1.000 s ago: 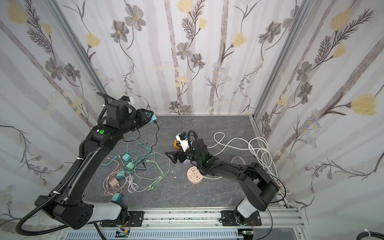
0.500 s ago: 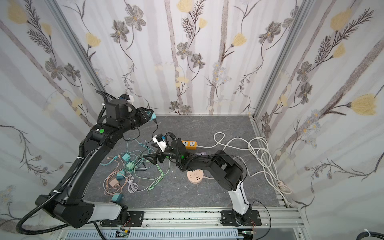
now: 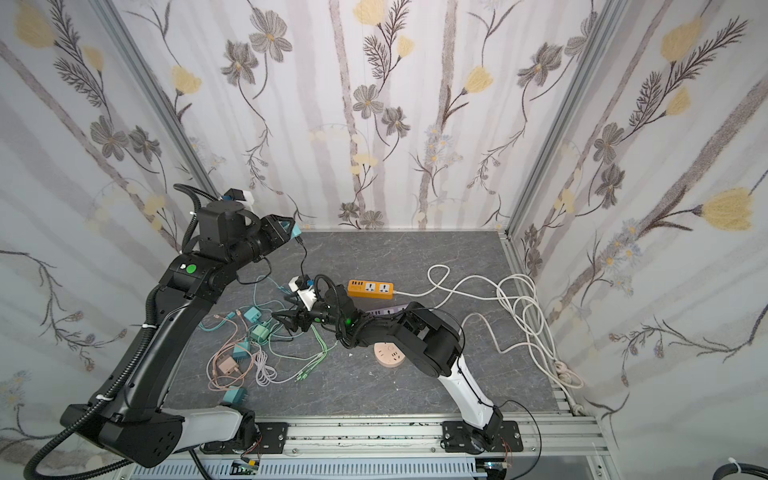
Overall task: Insert the plug
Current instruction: 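Raise the teal charger with the left gripper while the right gripper approaches it, then carry the charger toward the far wall with the left gripper while the right gripper follows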
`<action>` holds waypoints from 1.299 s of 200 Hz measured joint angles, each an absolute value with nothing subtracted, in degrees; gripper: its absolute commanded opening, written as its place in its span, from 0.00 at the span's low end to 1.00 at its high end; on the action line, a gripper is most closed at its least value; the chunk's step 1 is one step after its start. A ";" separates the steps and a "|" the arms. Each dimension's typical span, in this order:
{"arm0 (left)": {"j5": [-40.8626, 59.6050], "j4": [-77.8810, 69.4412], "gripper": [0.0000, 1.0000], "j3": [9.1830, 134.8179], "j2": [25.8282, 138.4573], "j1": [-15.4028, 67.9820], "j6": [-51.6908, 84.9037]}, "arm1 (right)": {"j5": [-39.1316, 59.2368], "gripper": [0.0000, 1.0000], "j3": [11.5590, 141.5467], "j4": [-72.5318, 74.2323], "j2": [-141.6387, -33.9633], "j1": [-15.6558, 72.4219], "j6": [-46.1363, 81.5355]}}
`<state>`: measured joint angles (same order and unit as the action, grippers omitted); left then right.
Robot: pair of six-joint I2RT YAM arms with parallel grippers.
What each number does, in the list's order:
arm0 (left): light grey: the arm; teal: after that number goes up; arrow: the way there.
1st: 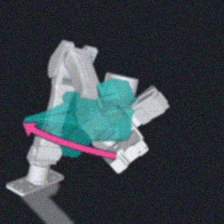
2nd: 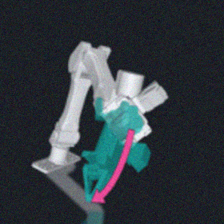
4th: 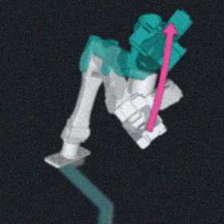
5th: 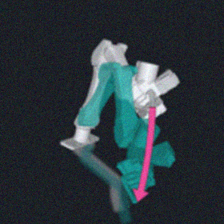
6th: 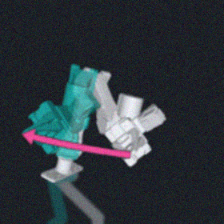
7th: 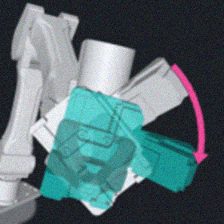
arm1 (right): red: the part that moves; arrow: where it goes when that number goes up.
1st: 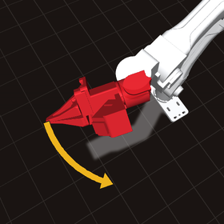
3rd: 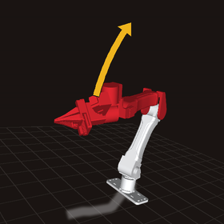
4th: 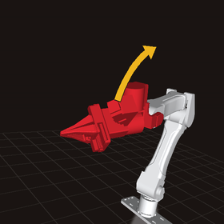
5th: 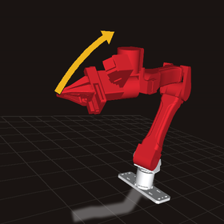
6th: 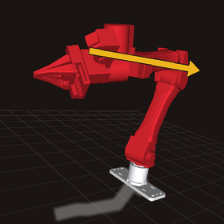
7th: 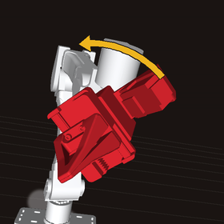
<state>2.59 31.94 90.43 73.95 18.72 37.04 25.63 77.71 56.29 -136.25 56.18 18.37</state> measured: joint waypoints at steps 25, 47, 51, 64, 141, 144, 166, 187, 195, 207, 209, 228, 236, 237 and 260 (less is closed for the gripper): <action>2.24 31.94 0.00 90.39 72.88 18.41 36.36 | 24.97 0.24 80.79 56.38 -136.57 56.07 18.92; 1.26 32.62 0.00 90.39 71.20 18.00 35.75 | 25.87 0.03 82.00 56.75 -135.87 55.55 19.38; 1.10 32.75 0.00 90.41 70.83 17.91 35.46 | 26.52 0.00 82.00 56.71 -135.44 55.37 19.46; 0.78 32.97 0.00 90.94 69.69 17.74 34.46 | 27.29 0.00 82.02 56.60 -133.32 54.43 20.05; 5.06 35.75 0.00 98.08 70.83 20.25 29.45 | 28.14 0.00 80.42 53.30 -113.71 43.18 18.00; 5.45 35.70 0.00 98.28 71.09 20.51 29.45 | 28.14 0.00 80.18 52.99 -112.79 42.61 17.72; 7.49 35.57 0.00 101.08 74.67 23.59 29.56 | 27.57 0.00 78.41 50.78 -107.77 39.64 16.03; 8.78 35.83 0.00 105.14 78.28 26.15 29.54 | 27.51 0.00 76.01 48.90 -103.48 37.15 15.33; 9.08 35.83 0.00 106.94 79.48 26.98 29.47 | 27.53 0.00 75.59 47.79 -102.13 36.45 15.05; 9.26 35.75 0.00 109.30 80.97 27.99 28.95 | 27.51 0.00 75.50 45.06 -99.72 35.46 13.72; 9.32 35.73 0.00 109.60 81.17 28.12 28.88 | 27.51 0.00 75.50 44.51 -99.29 35.33 13.37; 10.17 35.14 0.00 111.57 83.00 28.84 28.88 | 27.07 0.00 75.46 40.16 -95.83 34.83 9.78; 10.24 34.94 0.00 111.79 83.70 28.95 28.91 | 26.92 0.00 75.16 38.57 -94.74 34.50 8.38; 10.26 34.92 0.00 111.81 83.77 28.95 28.91 | 26.89 0.00 75.05 38.30 -94.56 34.41 8.16; 10.26 34.48 0.00 111.81 86.06 29.36 29.63 | 25.34 0.00 72.75 33.93 -92.66 31.88 6.28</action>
<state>10.26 34.48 111.81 86.06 29.36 29.63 25.34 72.75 33.93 -92.66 31.88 6.28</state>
